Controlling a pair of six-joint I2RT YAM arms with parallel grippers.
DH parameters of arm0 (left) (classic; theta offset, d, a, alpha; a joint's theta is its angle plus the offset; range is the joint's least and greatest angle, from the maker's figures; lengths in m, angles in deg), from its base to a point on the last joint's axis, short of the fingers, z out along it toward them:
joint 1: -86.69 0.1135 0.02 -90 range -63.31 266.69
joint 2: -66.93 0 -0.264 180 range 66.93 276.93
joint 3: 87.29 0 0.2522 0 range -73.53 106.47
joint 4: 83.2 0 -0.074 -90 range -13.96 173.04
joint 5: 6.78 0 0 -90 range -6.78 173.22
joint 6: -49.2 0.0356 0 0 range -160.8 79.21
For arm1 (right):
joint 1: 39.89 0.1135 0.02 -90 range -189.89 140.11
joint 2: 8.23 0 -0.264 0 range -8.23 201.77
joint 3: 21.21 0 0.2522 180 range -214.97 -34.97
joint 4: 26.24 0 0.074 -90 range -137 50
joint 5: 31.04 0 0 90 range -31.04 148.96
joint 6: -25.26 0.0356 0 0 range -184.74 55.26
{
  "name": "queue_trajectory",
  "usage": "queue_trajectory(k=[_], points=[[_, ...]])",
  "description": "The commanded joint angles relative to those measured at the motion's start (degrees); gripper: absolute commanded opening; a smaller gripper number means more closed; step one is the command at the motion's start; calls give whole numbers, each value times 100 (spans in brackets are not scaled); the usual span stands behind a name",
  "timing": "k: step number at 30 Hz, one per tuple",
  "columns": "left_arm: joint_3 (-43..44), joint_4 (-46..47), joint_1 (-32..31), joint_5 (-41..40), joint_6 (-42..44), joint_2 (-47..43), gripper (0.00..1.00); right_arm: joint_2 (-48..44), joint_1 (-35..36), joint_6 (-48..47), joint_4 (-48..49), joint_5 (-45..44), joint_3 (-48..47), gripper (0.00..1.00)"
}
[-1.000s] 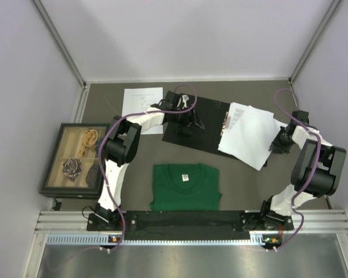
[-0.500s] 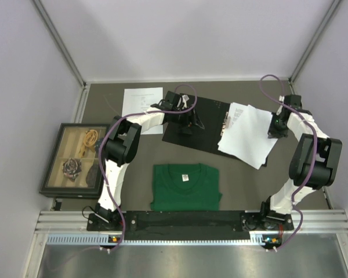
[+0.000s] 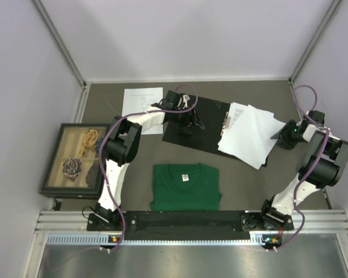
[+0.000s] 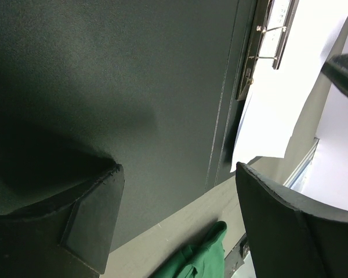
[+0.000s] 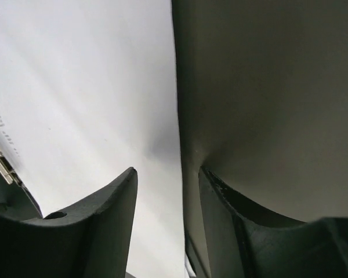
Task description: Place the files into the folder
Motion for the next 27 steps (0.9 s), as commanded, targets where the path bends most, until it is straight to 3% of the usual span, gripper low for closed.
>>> queue_trajectory(k=[1, 11, 14, 18, 27], points=[[142, -120, 21, -151, 209, 219, 83, 339, 52, 233, 597, 368, -285, 47], [168, -181, 39, -151, 262, 254, 83, 840, 52, 278, 809, 464, -627, 38], [177, -199, 30, -177, 270, 272, 83, 919, 52, 77, 836, 517, -724, 26], [177, -208, 39, -177, 279, 289, 83, 964, 52, -345, 818, 728, -899, 1], [160, -217, 39, -177, 270, 307, 83, 990, 61, -891, 862, 1071, -1110, 0]])
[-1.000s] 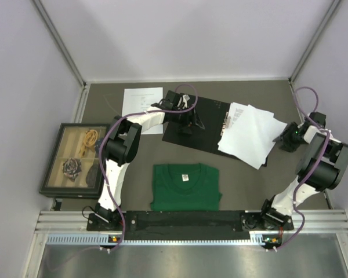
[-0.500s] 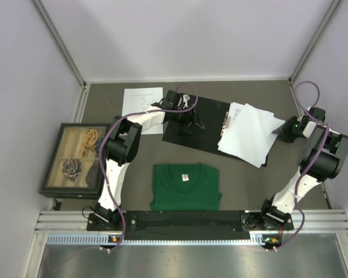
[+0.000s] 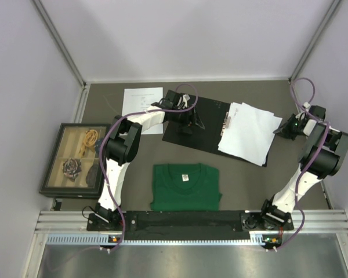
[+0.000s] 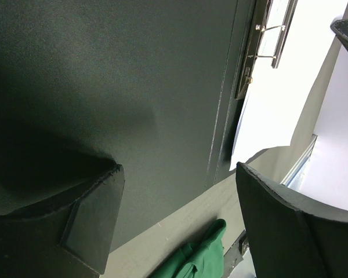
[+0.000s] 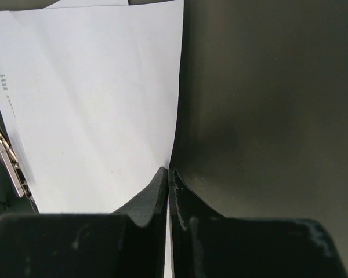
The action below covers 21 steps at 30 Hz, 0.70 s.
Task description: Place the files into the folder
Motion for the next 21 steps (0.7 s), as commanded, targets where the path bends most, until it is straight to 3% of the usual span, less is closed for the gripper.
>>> queue_trajectory(k=[1, 11, 21], points=[[35, -99, 8, -289, 214, 221, 83, 17, 32, -465, 127, 280, -339, 0], [35, -107, 8, -280, 214, 213, 83, 17, 401, -1229, -329, 465, -760, 0], [26, -116, 8, -289, 223, 177, 83, 88, 551, -1388, -514, 394, -911, 0]])
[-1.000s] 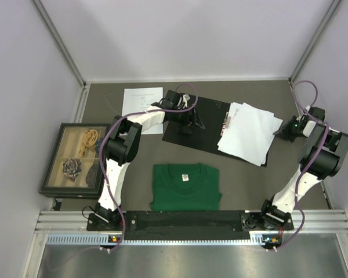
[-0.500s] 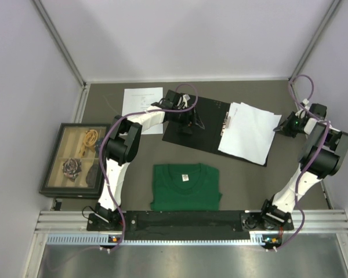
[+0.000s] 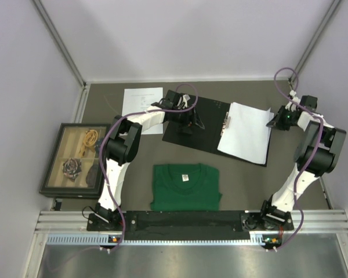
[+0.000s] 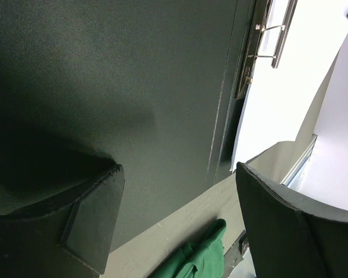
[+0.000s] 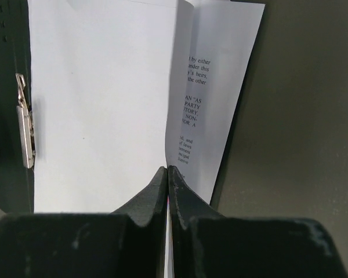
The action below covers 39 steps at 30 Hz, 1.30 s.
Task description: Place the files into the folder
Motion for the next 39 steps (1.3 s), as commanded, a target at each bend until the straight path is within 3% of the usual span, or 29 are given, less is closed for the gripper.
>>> queue_trajectory(k=[1, 14, 19, 21, 24, 28, 31, 36, 39], points=[[26, -114, 8, -284, 218, 175, 83, 79, -15, -206, -46, 127, -285, 0], [35, -96, 8, -302, 236, 140, 83, 246, 266, -92, -20, -39, -514, 0], [123, -149, 8, -249, 236, 26, 85, 27, 275, 136, -143, -223, -444, 18], [237, -237, 43, -136, 262, -114, 86, -131, 275, 260, -274, -329, -383, 30], [281, -342, 157, -56, 201, -483, 87, -588, 284, 409, -520, -1144, -225, 41], [-262, -167, 595, -336, 122, -1405, 89, -984, 555, 331, -1107, -3389, -530, 44], [-886, 35, 1086, -346, 60, -2047, 89, -1134, 845, 392, -1294, -4193, -768, 45], [-1608, 44, 1905, -337, 200, -2479, 89, -1003, 1530, 480, -1347, -4188, -1260, 47], [-1714, 44, 2327, -504, 253, -2435, 88, -714, 2574, 715, -1277, -3769, -1786, 48]])
